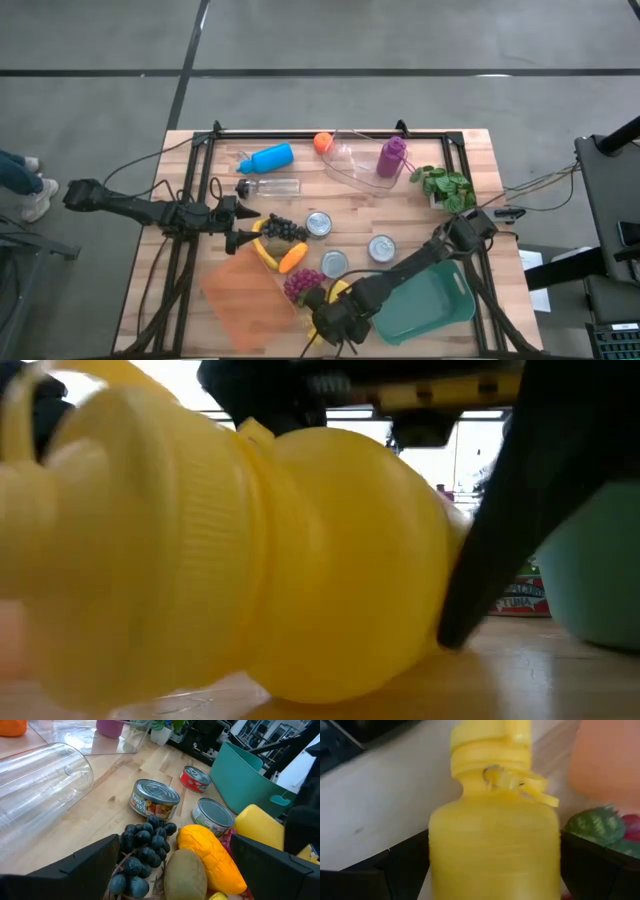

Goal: Pick & Place Food Item
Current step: Put the yellow water bottle into the transparent bin

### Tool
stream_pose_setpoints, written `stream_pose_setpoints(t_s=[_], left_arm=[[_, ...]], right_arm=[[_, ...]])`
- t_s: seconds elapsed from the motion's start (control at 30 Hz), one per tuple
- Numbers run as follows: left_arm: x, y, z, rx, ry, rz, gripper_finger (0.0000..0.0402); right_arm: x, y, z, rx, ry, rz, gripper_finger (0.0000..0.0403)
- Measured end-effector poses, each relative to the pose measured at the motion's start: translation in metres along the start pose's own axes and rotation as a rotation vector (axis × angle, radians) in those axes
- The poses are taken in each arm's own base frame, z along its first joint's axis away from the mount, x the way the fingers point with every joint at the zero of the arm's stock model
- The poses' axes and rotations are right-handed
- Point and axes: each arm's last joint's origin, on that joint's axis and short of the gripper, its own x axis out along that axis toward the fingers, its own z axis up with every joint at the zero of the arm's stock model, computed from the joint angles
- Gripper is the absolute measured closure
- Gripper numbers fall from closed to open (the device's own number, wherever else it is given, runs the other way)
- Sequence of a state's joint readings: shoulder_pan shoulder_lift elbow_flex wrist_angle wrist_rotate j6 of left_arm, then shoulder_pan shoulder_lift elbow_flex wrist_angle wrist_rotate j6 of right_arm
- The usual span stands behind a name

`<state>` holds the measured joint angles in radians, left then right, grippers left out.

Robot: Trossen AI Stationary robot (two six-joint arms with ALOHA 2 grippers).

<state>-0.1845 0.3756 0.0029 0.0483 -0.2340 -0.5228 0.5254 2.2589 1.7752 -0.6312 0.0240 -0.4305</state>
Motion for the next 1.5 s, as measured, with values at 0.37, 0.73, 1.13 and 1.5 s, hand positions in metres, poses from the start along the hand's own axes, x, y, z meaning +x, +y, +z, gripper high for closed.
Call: stream_pose_setpoints(t_s=[0.37,0.73,1.13,1.5], left_arm=[[0.000,0.000,0.000,0.000,0.000,0.000,0.0018],[0.000,0.000,0.000,0.000,0.000,0.000,0.0018],[0.000,0.000,0.000,0.000,-0.001,0.000,0.0018],[0.000,0.000,0.000,-0.001,-0.001,0.000,0.0018]], right_arm=[[0.005,-0.002,-0.008,-0.017,0.011,0.034,0.0034],[0.005,-0.002,-0.008,-0.026,0.011,0.035,0.0114],[-0.030,-0.013,0.001,0.035,-0.076,-0.018,0.0119],[-0.123,-0.050,0.013,0.189,-0.407,-0.186,0.0119]])
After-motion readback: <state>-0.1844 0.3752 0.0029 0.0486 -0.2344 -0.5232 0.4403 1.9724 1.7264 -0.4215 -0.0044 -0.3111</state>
